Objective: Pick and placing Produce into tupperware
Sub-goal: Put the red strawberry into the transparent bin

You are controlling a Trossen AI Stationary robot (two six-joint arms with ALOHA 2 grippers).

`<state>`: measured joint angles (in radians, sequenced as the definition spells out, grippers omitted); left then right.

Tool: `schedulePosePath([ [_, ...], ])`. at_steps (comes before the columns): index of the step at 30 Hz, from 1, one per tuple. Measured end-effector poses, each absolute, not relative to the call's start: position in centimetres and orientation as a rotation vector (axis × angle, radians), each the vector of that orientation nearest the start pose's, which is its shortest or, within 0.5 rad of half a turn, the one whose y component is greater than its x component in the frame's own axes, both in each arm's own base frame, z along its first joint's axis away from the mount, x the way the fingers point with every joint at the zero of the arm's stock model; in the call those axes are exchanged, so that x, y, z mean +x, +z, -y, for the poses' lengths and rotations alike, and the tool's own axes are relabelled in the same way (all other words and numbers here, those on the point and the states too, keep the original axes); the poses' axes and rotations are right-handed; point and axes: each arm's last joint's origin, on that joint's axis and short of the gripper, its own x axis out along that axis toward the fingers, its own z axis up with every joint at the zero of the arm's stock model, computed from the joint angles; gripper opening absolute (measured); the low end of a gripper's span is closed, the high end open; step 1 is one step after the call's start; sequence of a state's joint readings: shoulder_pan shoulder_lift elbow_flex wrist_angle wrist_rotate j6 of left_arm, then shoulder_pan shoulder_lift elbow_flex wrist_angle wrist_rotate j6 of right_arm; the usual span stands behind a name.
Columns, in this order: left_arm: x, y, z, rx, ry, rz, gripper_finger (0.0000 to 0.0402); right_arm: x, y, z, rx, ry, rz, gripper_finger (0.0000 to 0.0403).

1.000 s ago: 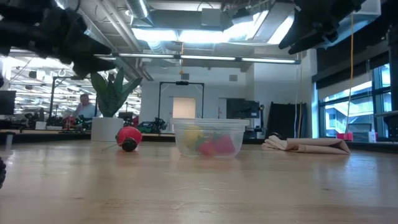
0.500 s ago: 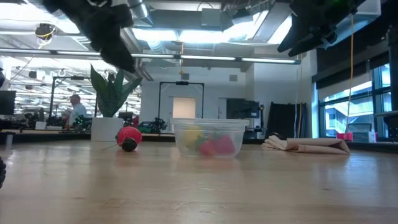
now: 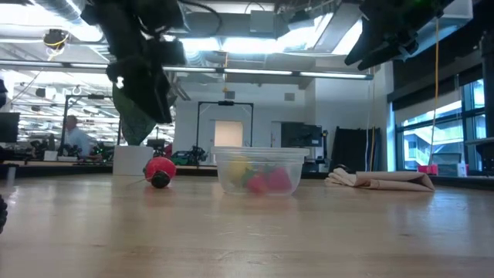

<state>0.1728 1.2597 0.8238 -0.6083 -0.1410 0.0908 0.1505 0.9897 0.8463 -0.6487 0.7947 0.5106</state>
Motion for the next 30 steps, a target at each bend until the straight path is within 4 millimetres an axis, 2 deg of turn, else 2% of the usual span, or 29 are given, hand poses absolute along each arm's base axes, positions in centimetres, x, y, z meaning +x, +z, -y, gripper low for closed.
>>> schedulePosePath([
  [8, 25.1, 18.8, -3.6, -0.081, 0.226, -1.174, 0.0285, 18.9, 28.6, -0.8, 0.106, -0.767, -0.537, 0.0294],
  [15, 25.8, 16.9, -3.1, -0.155, 0.211, -1.246, 0.0285, 18.9, 28.6, -0.8, 0.106, -0.767, -0.538, 0.0294],
  [20, 25.9, 16.3, -3.2, -0.145, 0.237, -1.268, 0.0285, 18.9, 28.6, -0.8, 0.106, -0.766, -0.538, 0.0294],
  [25, 26.2, 16.4, -3.5, -0.092, 0.309, -1.229, 0.0285, 18.9, 28.6, -0.8, 0.106, -0.766, -0.538, 0.0294],
  [30, 26.6, 16.6, -3.6, -0.094, 0.309, -1.183, 0.0285, 18.9, 28.6, -0.8, 0.106, -0.766, -0.538, 0.0294],
])
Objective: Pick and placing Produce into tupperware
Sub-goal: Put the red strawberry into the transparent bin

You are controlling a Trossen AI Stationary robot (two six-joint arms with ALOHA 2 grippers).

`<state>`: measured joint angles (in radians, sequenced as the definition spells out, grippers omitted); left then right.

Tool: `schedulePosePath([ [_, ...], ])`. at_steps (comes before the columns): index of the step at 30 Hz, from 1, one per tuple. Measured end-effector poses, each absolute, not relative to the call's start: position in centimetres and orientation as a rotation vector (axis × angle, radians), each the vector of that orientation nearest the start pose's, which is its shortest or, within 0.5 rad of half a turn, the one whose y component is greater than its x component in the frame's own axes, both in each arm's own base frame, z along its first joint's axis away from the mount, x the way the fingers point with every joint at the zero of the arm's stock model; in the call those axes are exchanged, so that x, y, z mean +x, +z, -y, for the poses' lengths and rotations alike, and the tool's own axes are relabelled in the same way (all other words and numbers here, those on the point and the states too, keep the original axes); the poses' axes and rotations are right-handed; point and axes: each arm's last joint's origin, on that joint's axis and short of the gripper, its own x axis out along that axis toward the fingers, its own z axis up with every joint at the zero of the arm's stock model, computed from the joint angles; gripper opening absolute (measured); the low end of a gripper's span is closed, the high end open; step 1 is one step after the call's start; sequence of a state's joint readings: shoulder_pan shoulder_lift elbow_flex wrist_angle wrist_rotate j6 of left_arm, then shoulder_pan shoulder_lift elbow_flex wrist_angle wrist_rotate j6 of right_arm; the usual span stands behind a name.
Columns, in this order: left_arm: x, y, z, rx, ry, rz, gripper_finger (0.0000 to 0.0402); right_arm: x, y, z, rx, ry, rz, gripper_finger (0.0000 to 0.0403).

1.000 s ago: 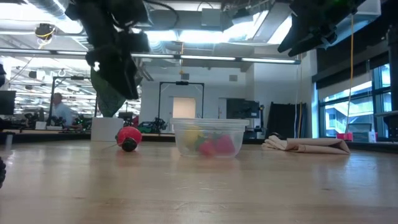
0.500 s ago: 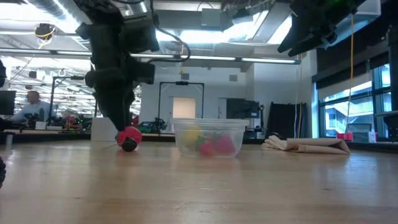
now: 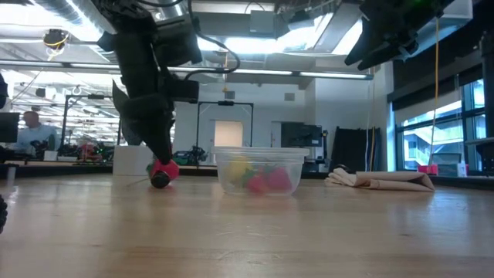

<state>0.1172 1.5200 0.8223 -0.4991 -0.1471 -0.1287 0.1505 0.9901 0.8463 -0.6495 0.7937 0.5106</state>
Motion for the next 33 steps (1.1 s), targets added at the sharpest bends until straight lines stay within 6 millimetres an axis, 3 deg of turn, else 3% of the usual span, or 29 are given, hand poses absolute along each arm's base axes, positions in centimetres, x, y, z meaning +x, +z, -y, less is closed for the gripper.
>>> schedulePosePath([
  [33, 26.53, 16.56, -3.35, -0.124, 0.250, -1.195, 0.0285, 18.83, 28.51, -0.78, 0.101, -0.767, -0.548, 0.0294],
])
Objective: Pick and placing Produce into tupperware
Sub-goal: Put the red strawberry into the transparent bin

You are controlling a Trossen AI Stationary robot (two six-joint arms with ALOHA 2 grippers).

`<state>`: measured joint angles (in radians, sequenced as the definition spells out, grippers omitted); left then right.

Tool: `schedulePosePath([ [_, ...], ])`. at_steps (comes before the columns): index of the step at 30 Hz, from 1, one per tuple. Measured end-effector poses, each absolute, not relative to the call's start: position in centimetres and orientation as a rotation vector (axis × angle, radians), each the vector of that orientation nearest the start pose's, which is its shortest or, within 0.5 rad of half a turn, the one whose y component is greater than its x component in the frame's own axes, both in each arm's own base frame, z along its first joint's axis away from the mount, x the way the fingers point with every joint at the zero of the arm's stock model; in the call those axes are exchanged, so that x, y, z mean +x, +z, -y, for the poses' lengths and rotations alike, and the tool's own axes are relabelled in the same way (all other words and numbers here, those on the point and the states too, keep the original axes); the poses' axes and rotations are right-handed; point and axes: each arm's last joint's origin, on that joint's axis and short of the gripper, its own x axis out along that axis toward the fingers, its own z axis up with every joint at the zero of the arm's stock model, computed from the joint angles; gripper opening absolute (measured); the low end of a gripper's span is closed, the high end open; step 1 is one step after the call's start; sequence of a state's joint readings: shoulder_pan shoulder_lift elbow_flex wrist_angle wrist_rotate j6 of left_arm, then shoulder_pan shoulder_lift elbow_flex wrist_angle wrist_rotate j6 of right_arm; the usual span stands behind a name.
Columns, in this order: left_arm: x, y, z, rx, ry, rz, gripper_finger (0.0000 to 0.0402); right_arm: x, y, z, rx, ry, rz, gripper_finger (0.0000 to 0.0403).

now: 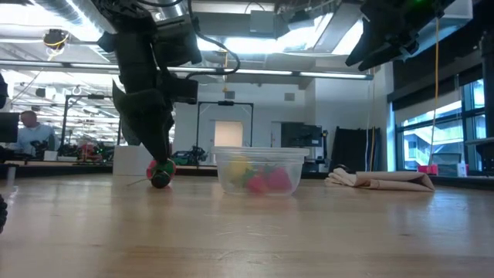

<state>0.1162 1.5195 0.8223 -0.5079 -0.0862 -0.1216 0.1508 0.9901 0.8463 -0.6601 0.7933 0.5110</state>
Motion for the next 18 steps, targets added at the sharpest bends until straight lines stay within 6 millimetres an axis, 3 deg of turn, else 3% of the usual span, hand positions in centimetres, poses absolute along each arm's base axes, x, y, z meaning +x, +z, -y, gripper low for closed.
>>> schedulePosePath([
  [18, 26.0, 15.1, -3.4, -0.062, 0.270, -1.156, 0.0285, 18.8, 28.5, -0.8, 0.106, -0.769, -0.545, 0.0294],
])
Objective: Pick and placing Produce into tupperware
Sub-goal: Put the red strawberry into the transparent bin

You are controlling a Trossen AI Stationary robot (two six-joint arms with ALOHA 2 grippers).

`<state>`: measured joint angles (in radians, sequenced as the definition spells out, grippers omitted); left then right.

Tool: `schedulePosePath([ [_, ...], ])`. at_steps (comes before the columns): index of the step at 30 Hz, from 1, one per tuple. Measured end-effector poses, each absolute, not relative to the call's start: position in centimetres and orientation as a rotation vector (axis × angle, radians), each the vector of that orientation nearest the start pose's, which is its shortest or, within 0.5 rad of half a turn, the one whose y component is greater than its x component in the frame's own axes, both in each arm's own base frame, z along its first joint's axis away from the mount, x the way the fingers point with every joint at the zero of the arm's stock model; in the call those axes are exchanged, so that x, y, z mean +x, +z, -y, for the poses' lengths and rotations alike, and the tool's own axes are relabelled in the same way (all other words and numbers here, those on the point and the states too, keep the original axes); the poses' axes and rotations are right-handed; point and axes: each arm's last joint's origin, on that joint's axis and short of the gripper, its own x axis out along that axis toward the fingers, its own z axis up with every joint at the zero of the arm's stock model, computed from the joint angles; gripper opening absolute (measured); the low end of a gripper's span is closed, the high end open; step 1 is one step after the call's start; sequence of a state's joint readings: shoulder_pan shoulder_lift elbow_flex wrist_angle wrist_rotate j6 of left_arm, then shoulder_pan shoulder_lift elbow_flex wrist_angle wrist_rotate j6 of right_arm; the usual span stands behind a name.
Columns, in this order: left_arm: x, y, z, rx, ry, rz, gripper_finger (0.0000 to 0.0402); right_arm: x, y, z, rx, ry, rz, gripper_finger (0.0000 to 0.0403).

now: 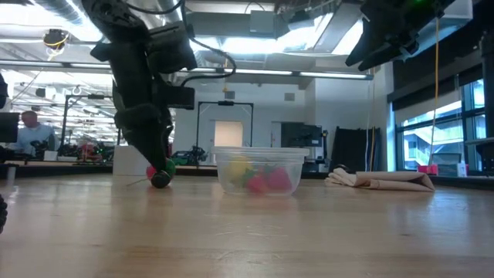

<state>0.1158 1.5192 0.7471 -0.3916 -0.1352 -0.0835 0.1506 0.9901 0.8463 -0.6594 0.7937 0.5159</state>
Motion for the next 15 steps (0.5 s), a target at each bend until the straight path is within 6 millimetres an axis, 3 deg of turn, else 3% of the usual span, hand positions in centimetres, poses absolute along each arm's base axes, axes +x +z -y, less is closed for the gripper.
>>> schedulePosePath([
  [15, 26.6, 13.1, -3.2, -0.056, 0.234, -1.222, 0.0284, 18.9, 28.5, -0.8, 0.110, -0.768, -0.541, 0.0294],
])
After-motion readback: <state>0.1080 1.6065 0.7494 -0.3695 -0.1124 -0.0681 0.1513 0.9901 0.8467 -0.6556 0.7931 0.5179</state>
